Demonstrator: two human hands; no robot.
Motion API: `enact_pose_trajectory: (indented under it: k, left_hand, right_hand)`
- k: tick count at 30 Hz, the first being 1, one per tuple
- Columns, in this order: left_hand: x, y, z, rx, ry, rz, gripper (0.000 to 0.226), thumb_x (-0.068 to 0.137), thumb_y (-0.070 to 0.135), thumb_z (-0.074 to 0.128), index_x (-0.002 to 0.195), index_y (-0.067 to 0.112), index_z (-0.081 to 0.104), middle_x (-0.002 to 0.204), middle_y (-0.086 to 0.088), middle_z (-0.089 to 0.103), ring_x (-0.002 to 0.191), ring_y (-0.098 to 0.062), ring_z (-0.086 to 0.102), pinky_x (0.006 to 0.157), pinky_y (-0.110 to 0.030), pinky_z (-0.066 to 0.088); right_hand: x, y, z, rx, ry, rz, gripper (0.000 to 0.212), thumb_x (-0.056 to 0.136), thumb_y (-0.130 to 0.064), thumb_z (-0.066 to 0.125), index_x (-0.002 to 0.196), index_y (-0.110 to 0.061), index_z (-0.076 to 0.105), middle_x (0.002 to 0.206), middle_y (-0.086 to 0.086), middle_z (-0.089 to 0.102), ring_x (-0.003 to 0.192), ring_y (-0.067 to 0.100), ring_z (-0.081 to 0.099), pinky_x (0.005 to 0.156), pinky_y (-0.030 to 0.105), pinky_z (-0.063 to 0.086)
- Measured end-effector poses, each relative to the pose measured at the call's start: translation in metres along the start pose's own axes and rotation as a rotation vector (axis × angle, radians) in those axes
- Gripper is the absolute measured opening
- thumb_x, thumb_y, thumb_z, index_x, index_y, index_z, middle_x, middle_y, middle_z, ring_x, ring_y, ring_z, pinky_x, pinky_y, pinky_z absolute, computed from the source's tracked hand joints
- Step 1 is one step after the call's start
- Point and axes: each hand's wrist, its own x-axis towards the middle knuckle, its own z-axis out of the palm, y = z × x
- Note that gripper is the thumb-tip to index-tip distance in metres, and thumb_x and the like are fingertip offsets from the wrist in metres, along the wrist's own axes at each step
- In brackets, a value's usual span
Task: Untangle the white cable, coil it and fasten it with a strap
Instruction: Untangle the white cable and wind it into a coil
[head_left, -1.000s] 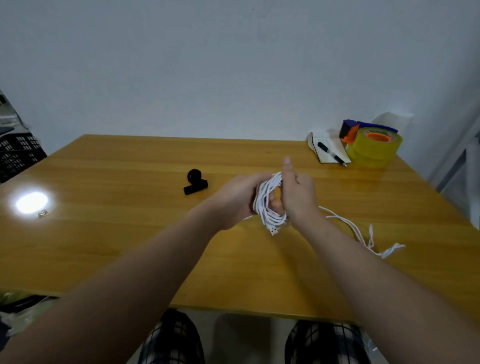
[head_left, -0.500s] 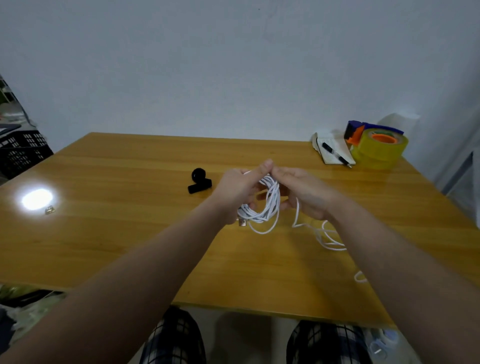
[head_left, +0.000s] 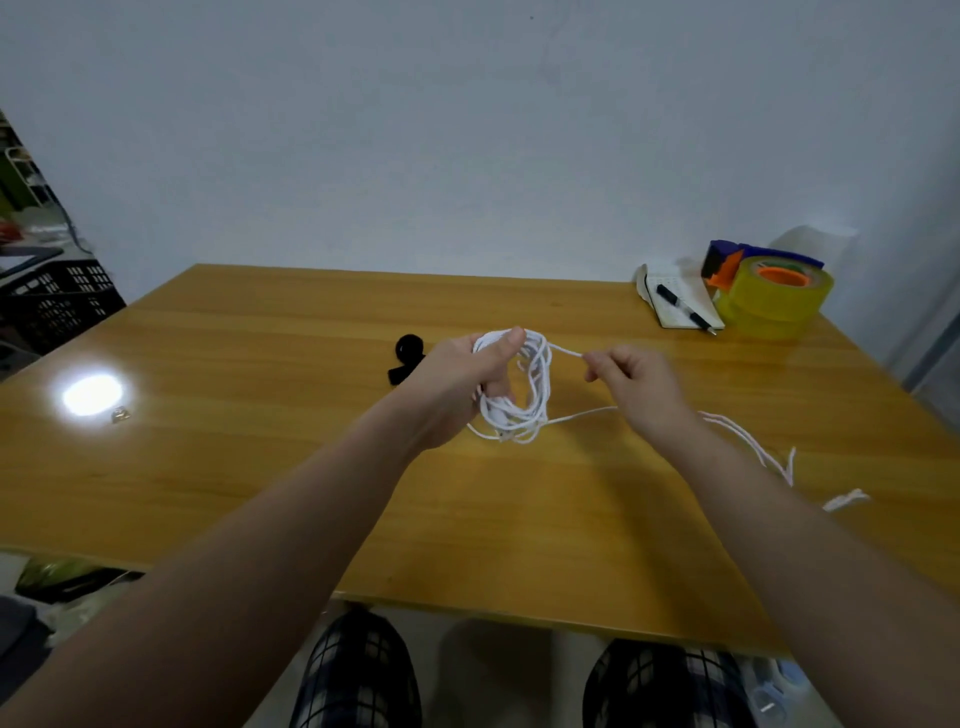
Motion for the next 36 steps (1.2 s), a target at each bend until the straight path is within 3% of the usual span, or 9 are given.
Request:
enact_pose_trajectory:
  k: [4,8,11,15,18,24,28,33,36]
  left_hand:
    - [0.001,0.008,-0.002,-0.350,0.018,-0.042,0.018,0.099,0.015,0.044,0.096,0.001,0.055,0.077,-0.014,0.071,0.071,-0.023,0.071,0.066,-0.033,0.059]
    - [0.005,0.012,-0.013,-0.445,-0.005,-0.059,0.031,0.100,0.017,0.040,0.122,-0.004,0.045,0.103,-0.021,0.070,0.090,-0.028,0.071,0.076,-0.039,0.059]
    - [0.009,0.014,-0.023,-0.439,0.048,-0.060,0.034,0.101,0.016,0.038,0.128,-0.004,0.040,0.110,-0.024,0.065,0.096,-0.030,0.068,0.083,-0.043,0.057]
    - [0.014,0.011,-0.032,-0.516,0.097,-0.105,0.026,0.099,0.017,0.038,0.119,0.000,0.042,0.111,-0.027,0.062,0.101,-0.033,0.063,0.081,-0.045,0.055]
    - [0.018,0.002,-0.029,-0.519,0.116,-0.119,0.019,0.099,0.016,0.040,0.108,0.001,0.047,0.115,-0.028,0.059,0.103,-0.034,0.061,0.084,-0.045,0.050]
    - [0.033,-0.011,-0.024,-0.187,0.239,-0.087,0.023,0.099,0.022,0.049,0.095,-0.001,0.052,0.117,-0.026,0.058,0.092,-0.033,0.066,0.083,-0.046,0.055]
    - [0.034,-0.015,-0.022,-0.065,0.276,-0.067,0.044,0.099,0.021,0.047,0.129,-0.012,0.041,0.113,-0.022,0.061,0.090,-0.030,0.066,0.084,-0.047,0.054]
    - [0.025,-0.024,-0.002,0.183,0.093,-0.037,0.033,0.099,0.029,0.046,0.105,-0.002,0.054,0.093,-0.016,0.064,0.084,-0.025,0.062,0.080,-0.043,0.050]
    - [0.022,-0.026,-0.001,0.236,-0.045,-0.014,0.026,0.098,0.021,0.045,0.082,0.004,0.058,0.074,-0.013,0.058,0.071,-0.027,0.055,0.075,-0.043,0.042]
  right_hand:
    - [-0.001,0.008,0.008,-0.037,-0.118,0.019,0.023,0.097,-0.011,0.046,0.090,-0.009,0.068,0.055,-0.001,0.044,0.054,0.012,0.039,0.056,0.026,0.032]
    - [-0.007,0.008,0.010,-0.135,-0.304,0.013,0.031,0.098,-0.007,0.037,0.110,-0.018,0.063,0.060,-0.001,0.053,0.058,0.014,0.043,0.057,0.027,0.035]
    - [-0.015,0.005,0.003,-0.060,-0.295,-0.006,0.028,0.098,-0.012,0.040,0.113,-0.024,0.060,0.061,-0.002,0.056,0.052,0.011,0.041,0.050,0.020,0.034]
    - [-0.019,0.003,-0.002,-0.102,-0.252,-0.012,0.010,0.096,-0.023,0.049,0.100,-0.017,0.055,0.063,0.002,0.060,0.052,0.011,0.044,0.052,0.024,0.035]
    - [-0.021,-0.002,0.003,-0.419,-0.303,-0.100,0.010,0.094,-0.029,0.052,0.096,-0.019,0.055,0.074,0.000,0.066,0.065,0.015,0.056,0.056,0.028,0.040]
    - [-0.034,-0.026,0.012,-0.888,-0.617,-0.314,0.041,0.092,-0.018,0.040,0.127,-0.035,0.052,0.121,0.000,0.061,0.110,0.024,0.057,0.076,0.031,0.045]
    - [-0.033,-0.041,0.001,-0.844,-0.759,-0.357,0.045,0.095,-0.014,0.040,0.130,-0.040,0.050,0.115,-0.007,0.062,0.107,0.019,0.057,0.085,0.035,0.048]
    - [-0.026,-0.056,-0.004,-0.597,-0.594,-0.445,0.012,0.093,-0.019,0.050,0.100,-0.027,0.057,0.096,-0.014,0.066,0.073,0.004,0.052,0.065,0.029,0.040]
    - [-0.021,-0.060,-0.005,-0.457,-0.466,-0.421,0.007,0.091,-0.022,0.056,0.090,-0.026,0.050,0.091,-0.012,0.070,0.084,0.012,0.060,0.070,0.033,0.046]
